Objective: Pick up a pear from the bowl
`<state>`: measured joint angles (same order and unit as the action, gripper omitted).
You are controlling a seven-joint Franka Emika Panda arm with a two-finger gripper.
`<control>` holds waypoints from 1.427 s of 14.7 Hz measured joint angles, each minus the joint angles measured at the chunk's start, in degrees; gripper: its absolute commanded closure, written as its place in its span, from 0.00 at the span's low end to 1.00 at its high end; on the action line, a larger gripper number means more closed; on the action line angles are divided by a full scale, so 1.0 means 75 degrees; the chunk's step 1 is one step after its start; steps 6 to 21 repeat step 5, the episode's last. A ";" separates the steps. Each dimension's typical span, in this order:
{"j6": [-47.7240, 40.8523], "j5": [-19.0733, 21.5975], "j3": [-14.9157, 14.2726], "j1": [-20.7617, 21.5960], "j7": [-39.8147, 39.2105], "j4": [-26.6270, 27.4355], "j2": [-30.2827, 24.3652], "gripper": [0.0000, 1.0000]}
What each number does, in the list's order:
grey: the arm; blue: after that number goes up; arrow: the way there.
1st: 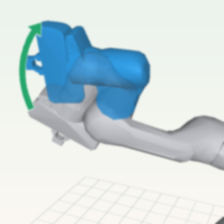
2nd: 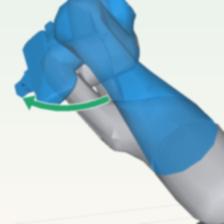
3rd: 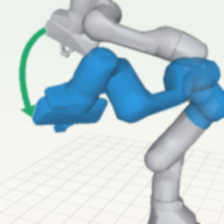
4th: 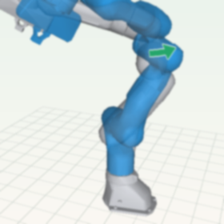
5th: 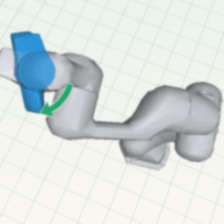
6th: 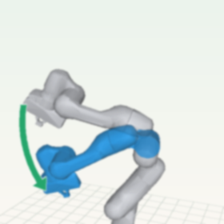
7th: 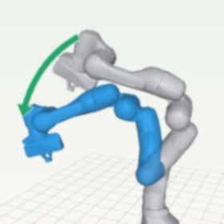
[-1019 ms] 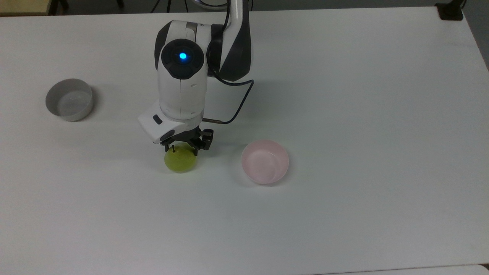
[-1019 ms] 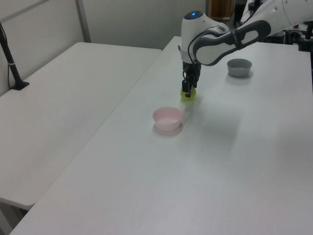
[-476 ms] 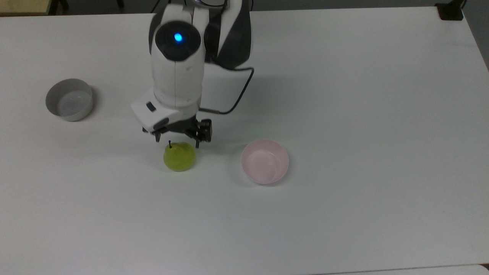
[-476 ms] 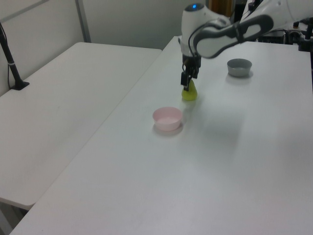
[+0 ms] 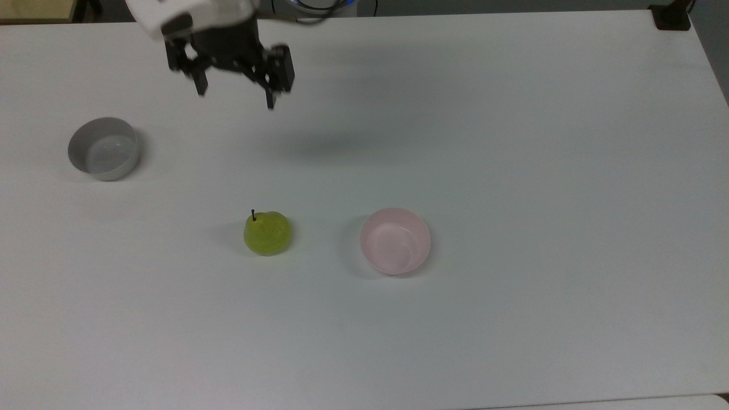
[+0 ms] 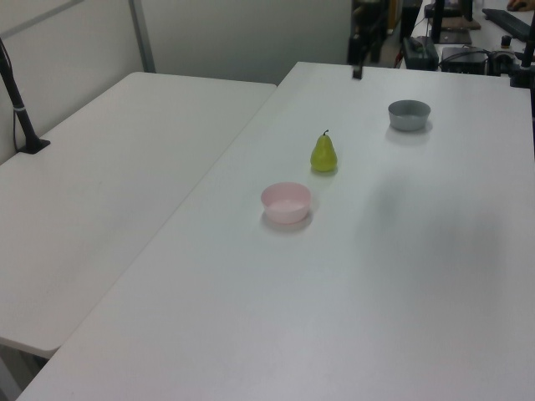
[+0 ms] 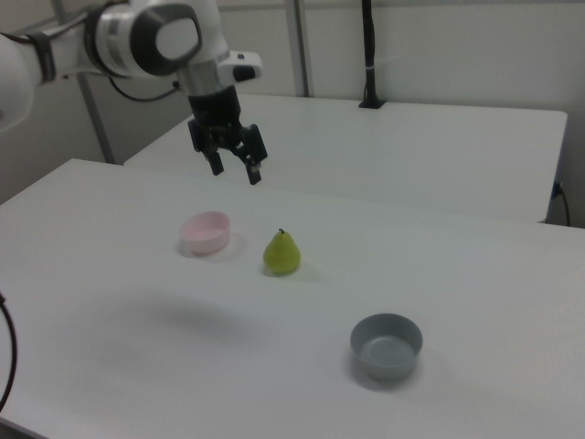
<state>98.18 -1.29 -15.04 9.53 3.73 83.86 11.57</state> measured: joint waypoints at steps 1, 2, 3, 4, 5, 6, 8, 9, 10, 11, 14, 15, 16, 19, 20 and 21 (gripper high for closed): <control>-0.0133 0.0000 -0.0002 -0.0042 -0.0032 0.0128 -0.0229 0.00; -0.0232 0.0000 -0.0011 -0.0081 -0.0121 0.0233 -0.0387 0.00; -0.0367 0.0000 -0.0017 -0.0128 -0.0218 0.0313 -0.0489 0.00; -0.0544 0.0000 -0.0019 -0.0172 -0.0307 0.0356 -0.0534 0.00; -0.0676 0.0000 -0.0021 -0.0199 -0.0343 0.0368 -0.0542 0.00; -0.0676 0.0000 -0.0021 -0.0199 -0.0343 0.0368 -0.0542 0.00; -0.0676 0.0000 -0.0021 -0.0199 -0.0343 0.0368 -0.0542 0.00; -0.0676 0.0000 -0.0021 -0.0199 -0.0343 0.0368 -0.0542 0.00; -0.0676 0.0000 -0.0021 -0.0199 -0.0343 0.0368 -0.0542 0.00; -0.0676 0.0000 -0.0021 -0.0199 -0.0343 0.0368 -0.0542 0.00; -0.0676 0.0000 -0.0021 -0.0199 -0.0343 0.0368 -0.0542 0.00; -0.0676 0.0000 -0.0021 -0.0199 -0.0343 0.0368 -0.0542 0.00; -0.0676 0.0000 -0.0021 -0.0199 -0.0343 0.0368 -0.0542 0.00; -0.0676 0.0000 -0.0021 -0.0199 -0.0343 0.0368 -0.0542 0.00; -0.0676 0.0000 -0.0021 -0.0199 -0.0343 0.0368 -0.0542 0.00; -0.0676 0.0000 -0.0021 -0.0199 -0.0343 0.0368 -0.0542 0.00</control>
